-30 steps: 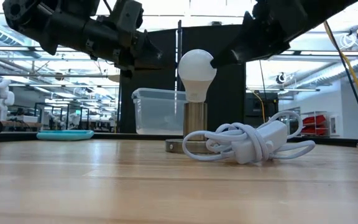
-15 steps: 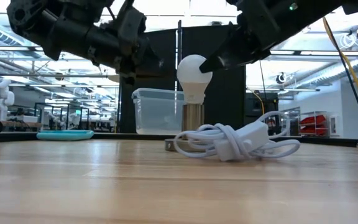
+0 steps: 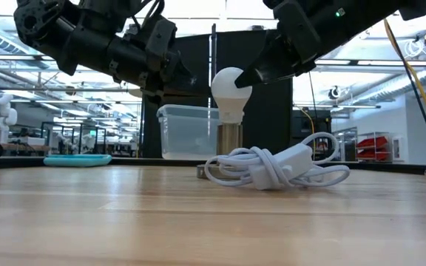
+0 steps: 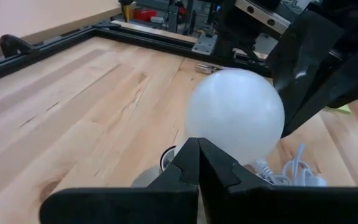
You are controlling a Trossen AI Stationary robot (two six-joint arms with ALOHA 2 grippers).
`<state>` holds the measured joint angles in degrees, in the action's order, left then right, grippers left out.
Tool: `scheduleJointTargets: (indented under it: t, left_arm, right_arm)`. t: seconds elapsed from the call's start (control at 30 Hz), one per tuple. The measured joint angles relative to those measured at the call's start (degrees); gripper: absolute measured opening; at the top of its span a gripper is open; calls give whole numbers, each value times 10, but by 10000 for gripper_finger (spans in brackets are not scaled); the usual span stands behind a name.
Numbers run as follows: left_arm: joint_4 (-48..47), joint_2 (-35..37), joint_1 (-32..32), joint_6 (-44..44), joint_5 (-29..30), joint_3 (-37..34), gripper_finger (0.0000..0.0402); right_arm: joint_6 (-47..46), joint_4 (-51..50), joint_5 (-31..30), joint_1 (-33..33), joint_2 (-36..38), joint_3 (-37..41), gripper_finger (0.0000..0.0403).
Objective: Screw lightbulb
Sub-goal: Insert the light bulb into the lamp
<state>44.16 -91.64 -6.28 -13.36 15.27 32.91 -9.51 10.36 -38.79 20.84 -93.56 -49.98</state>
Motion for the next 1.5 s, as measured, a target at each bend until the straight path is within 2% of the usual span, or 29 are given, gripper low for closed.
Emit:
scheduleJointTargets:
  t: [0.5, 0.87, 1.27, 1.5]
  left_arm:
    - [0, 0, -1, -2, -2, 0, 0]
    - [-43, 41, -2, 0, 1, 0, 0]
    - [-47, 41, -3, 4, 4, 0, 0]
    - [-47, 41, -3, 4, 5, 0, 0]
  right_arm:
    - [1, 15, -4, -18, 0, 0, 0]
    - [12, 15, 2, -29, 0, 0, 0]
    - [48, 23, 17, -17, 3, 0, 0]
    - [6, -55, 47, 2, 3, -1, 0]
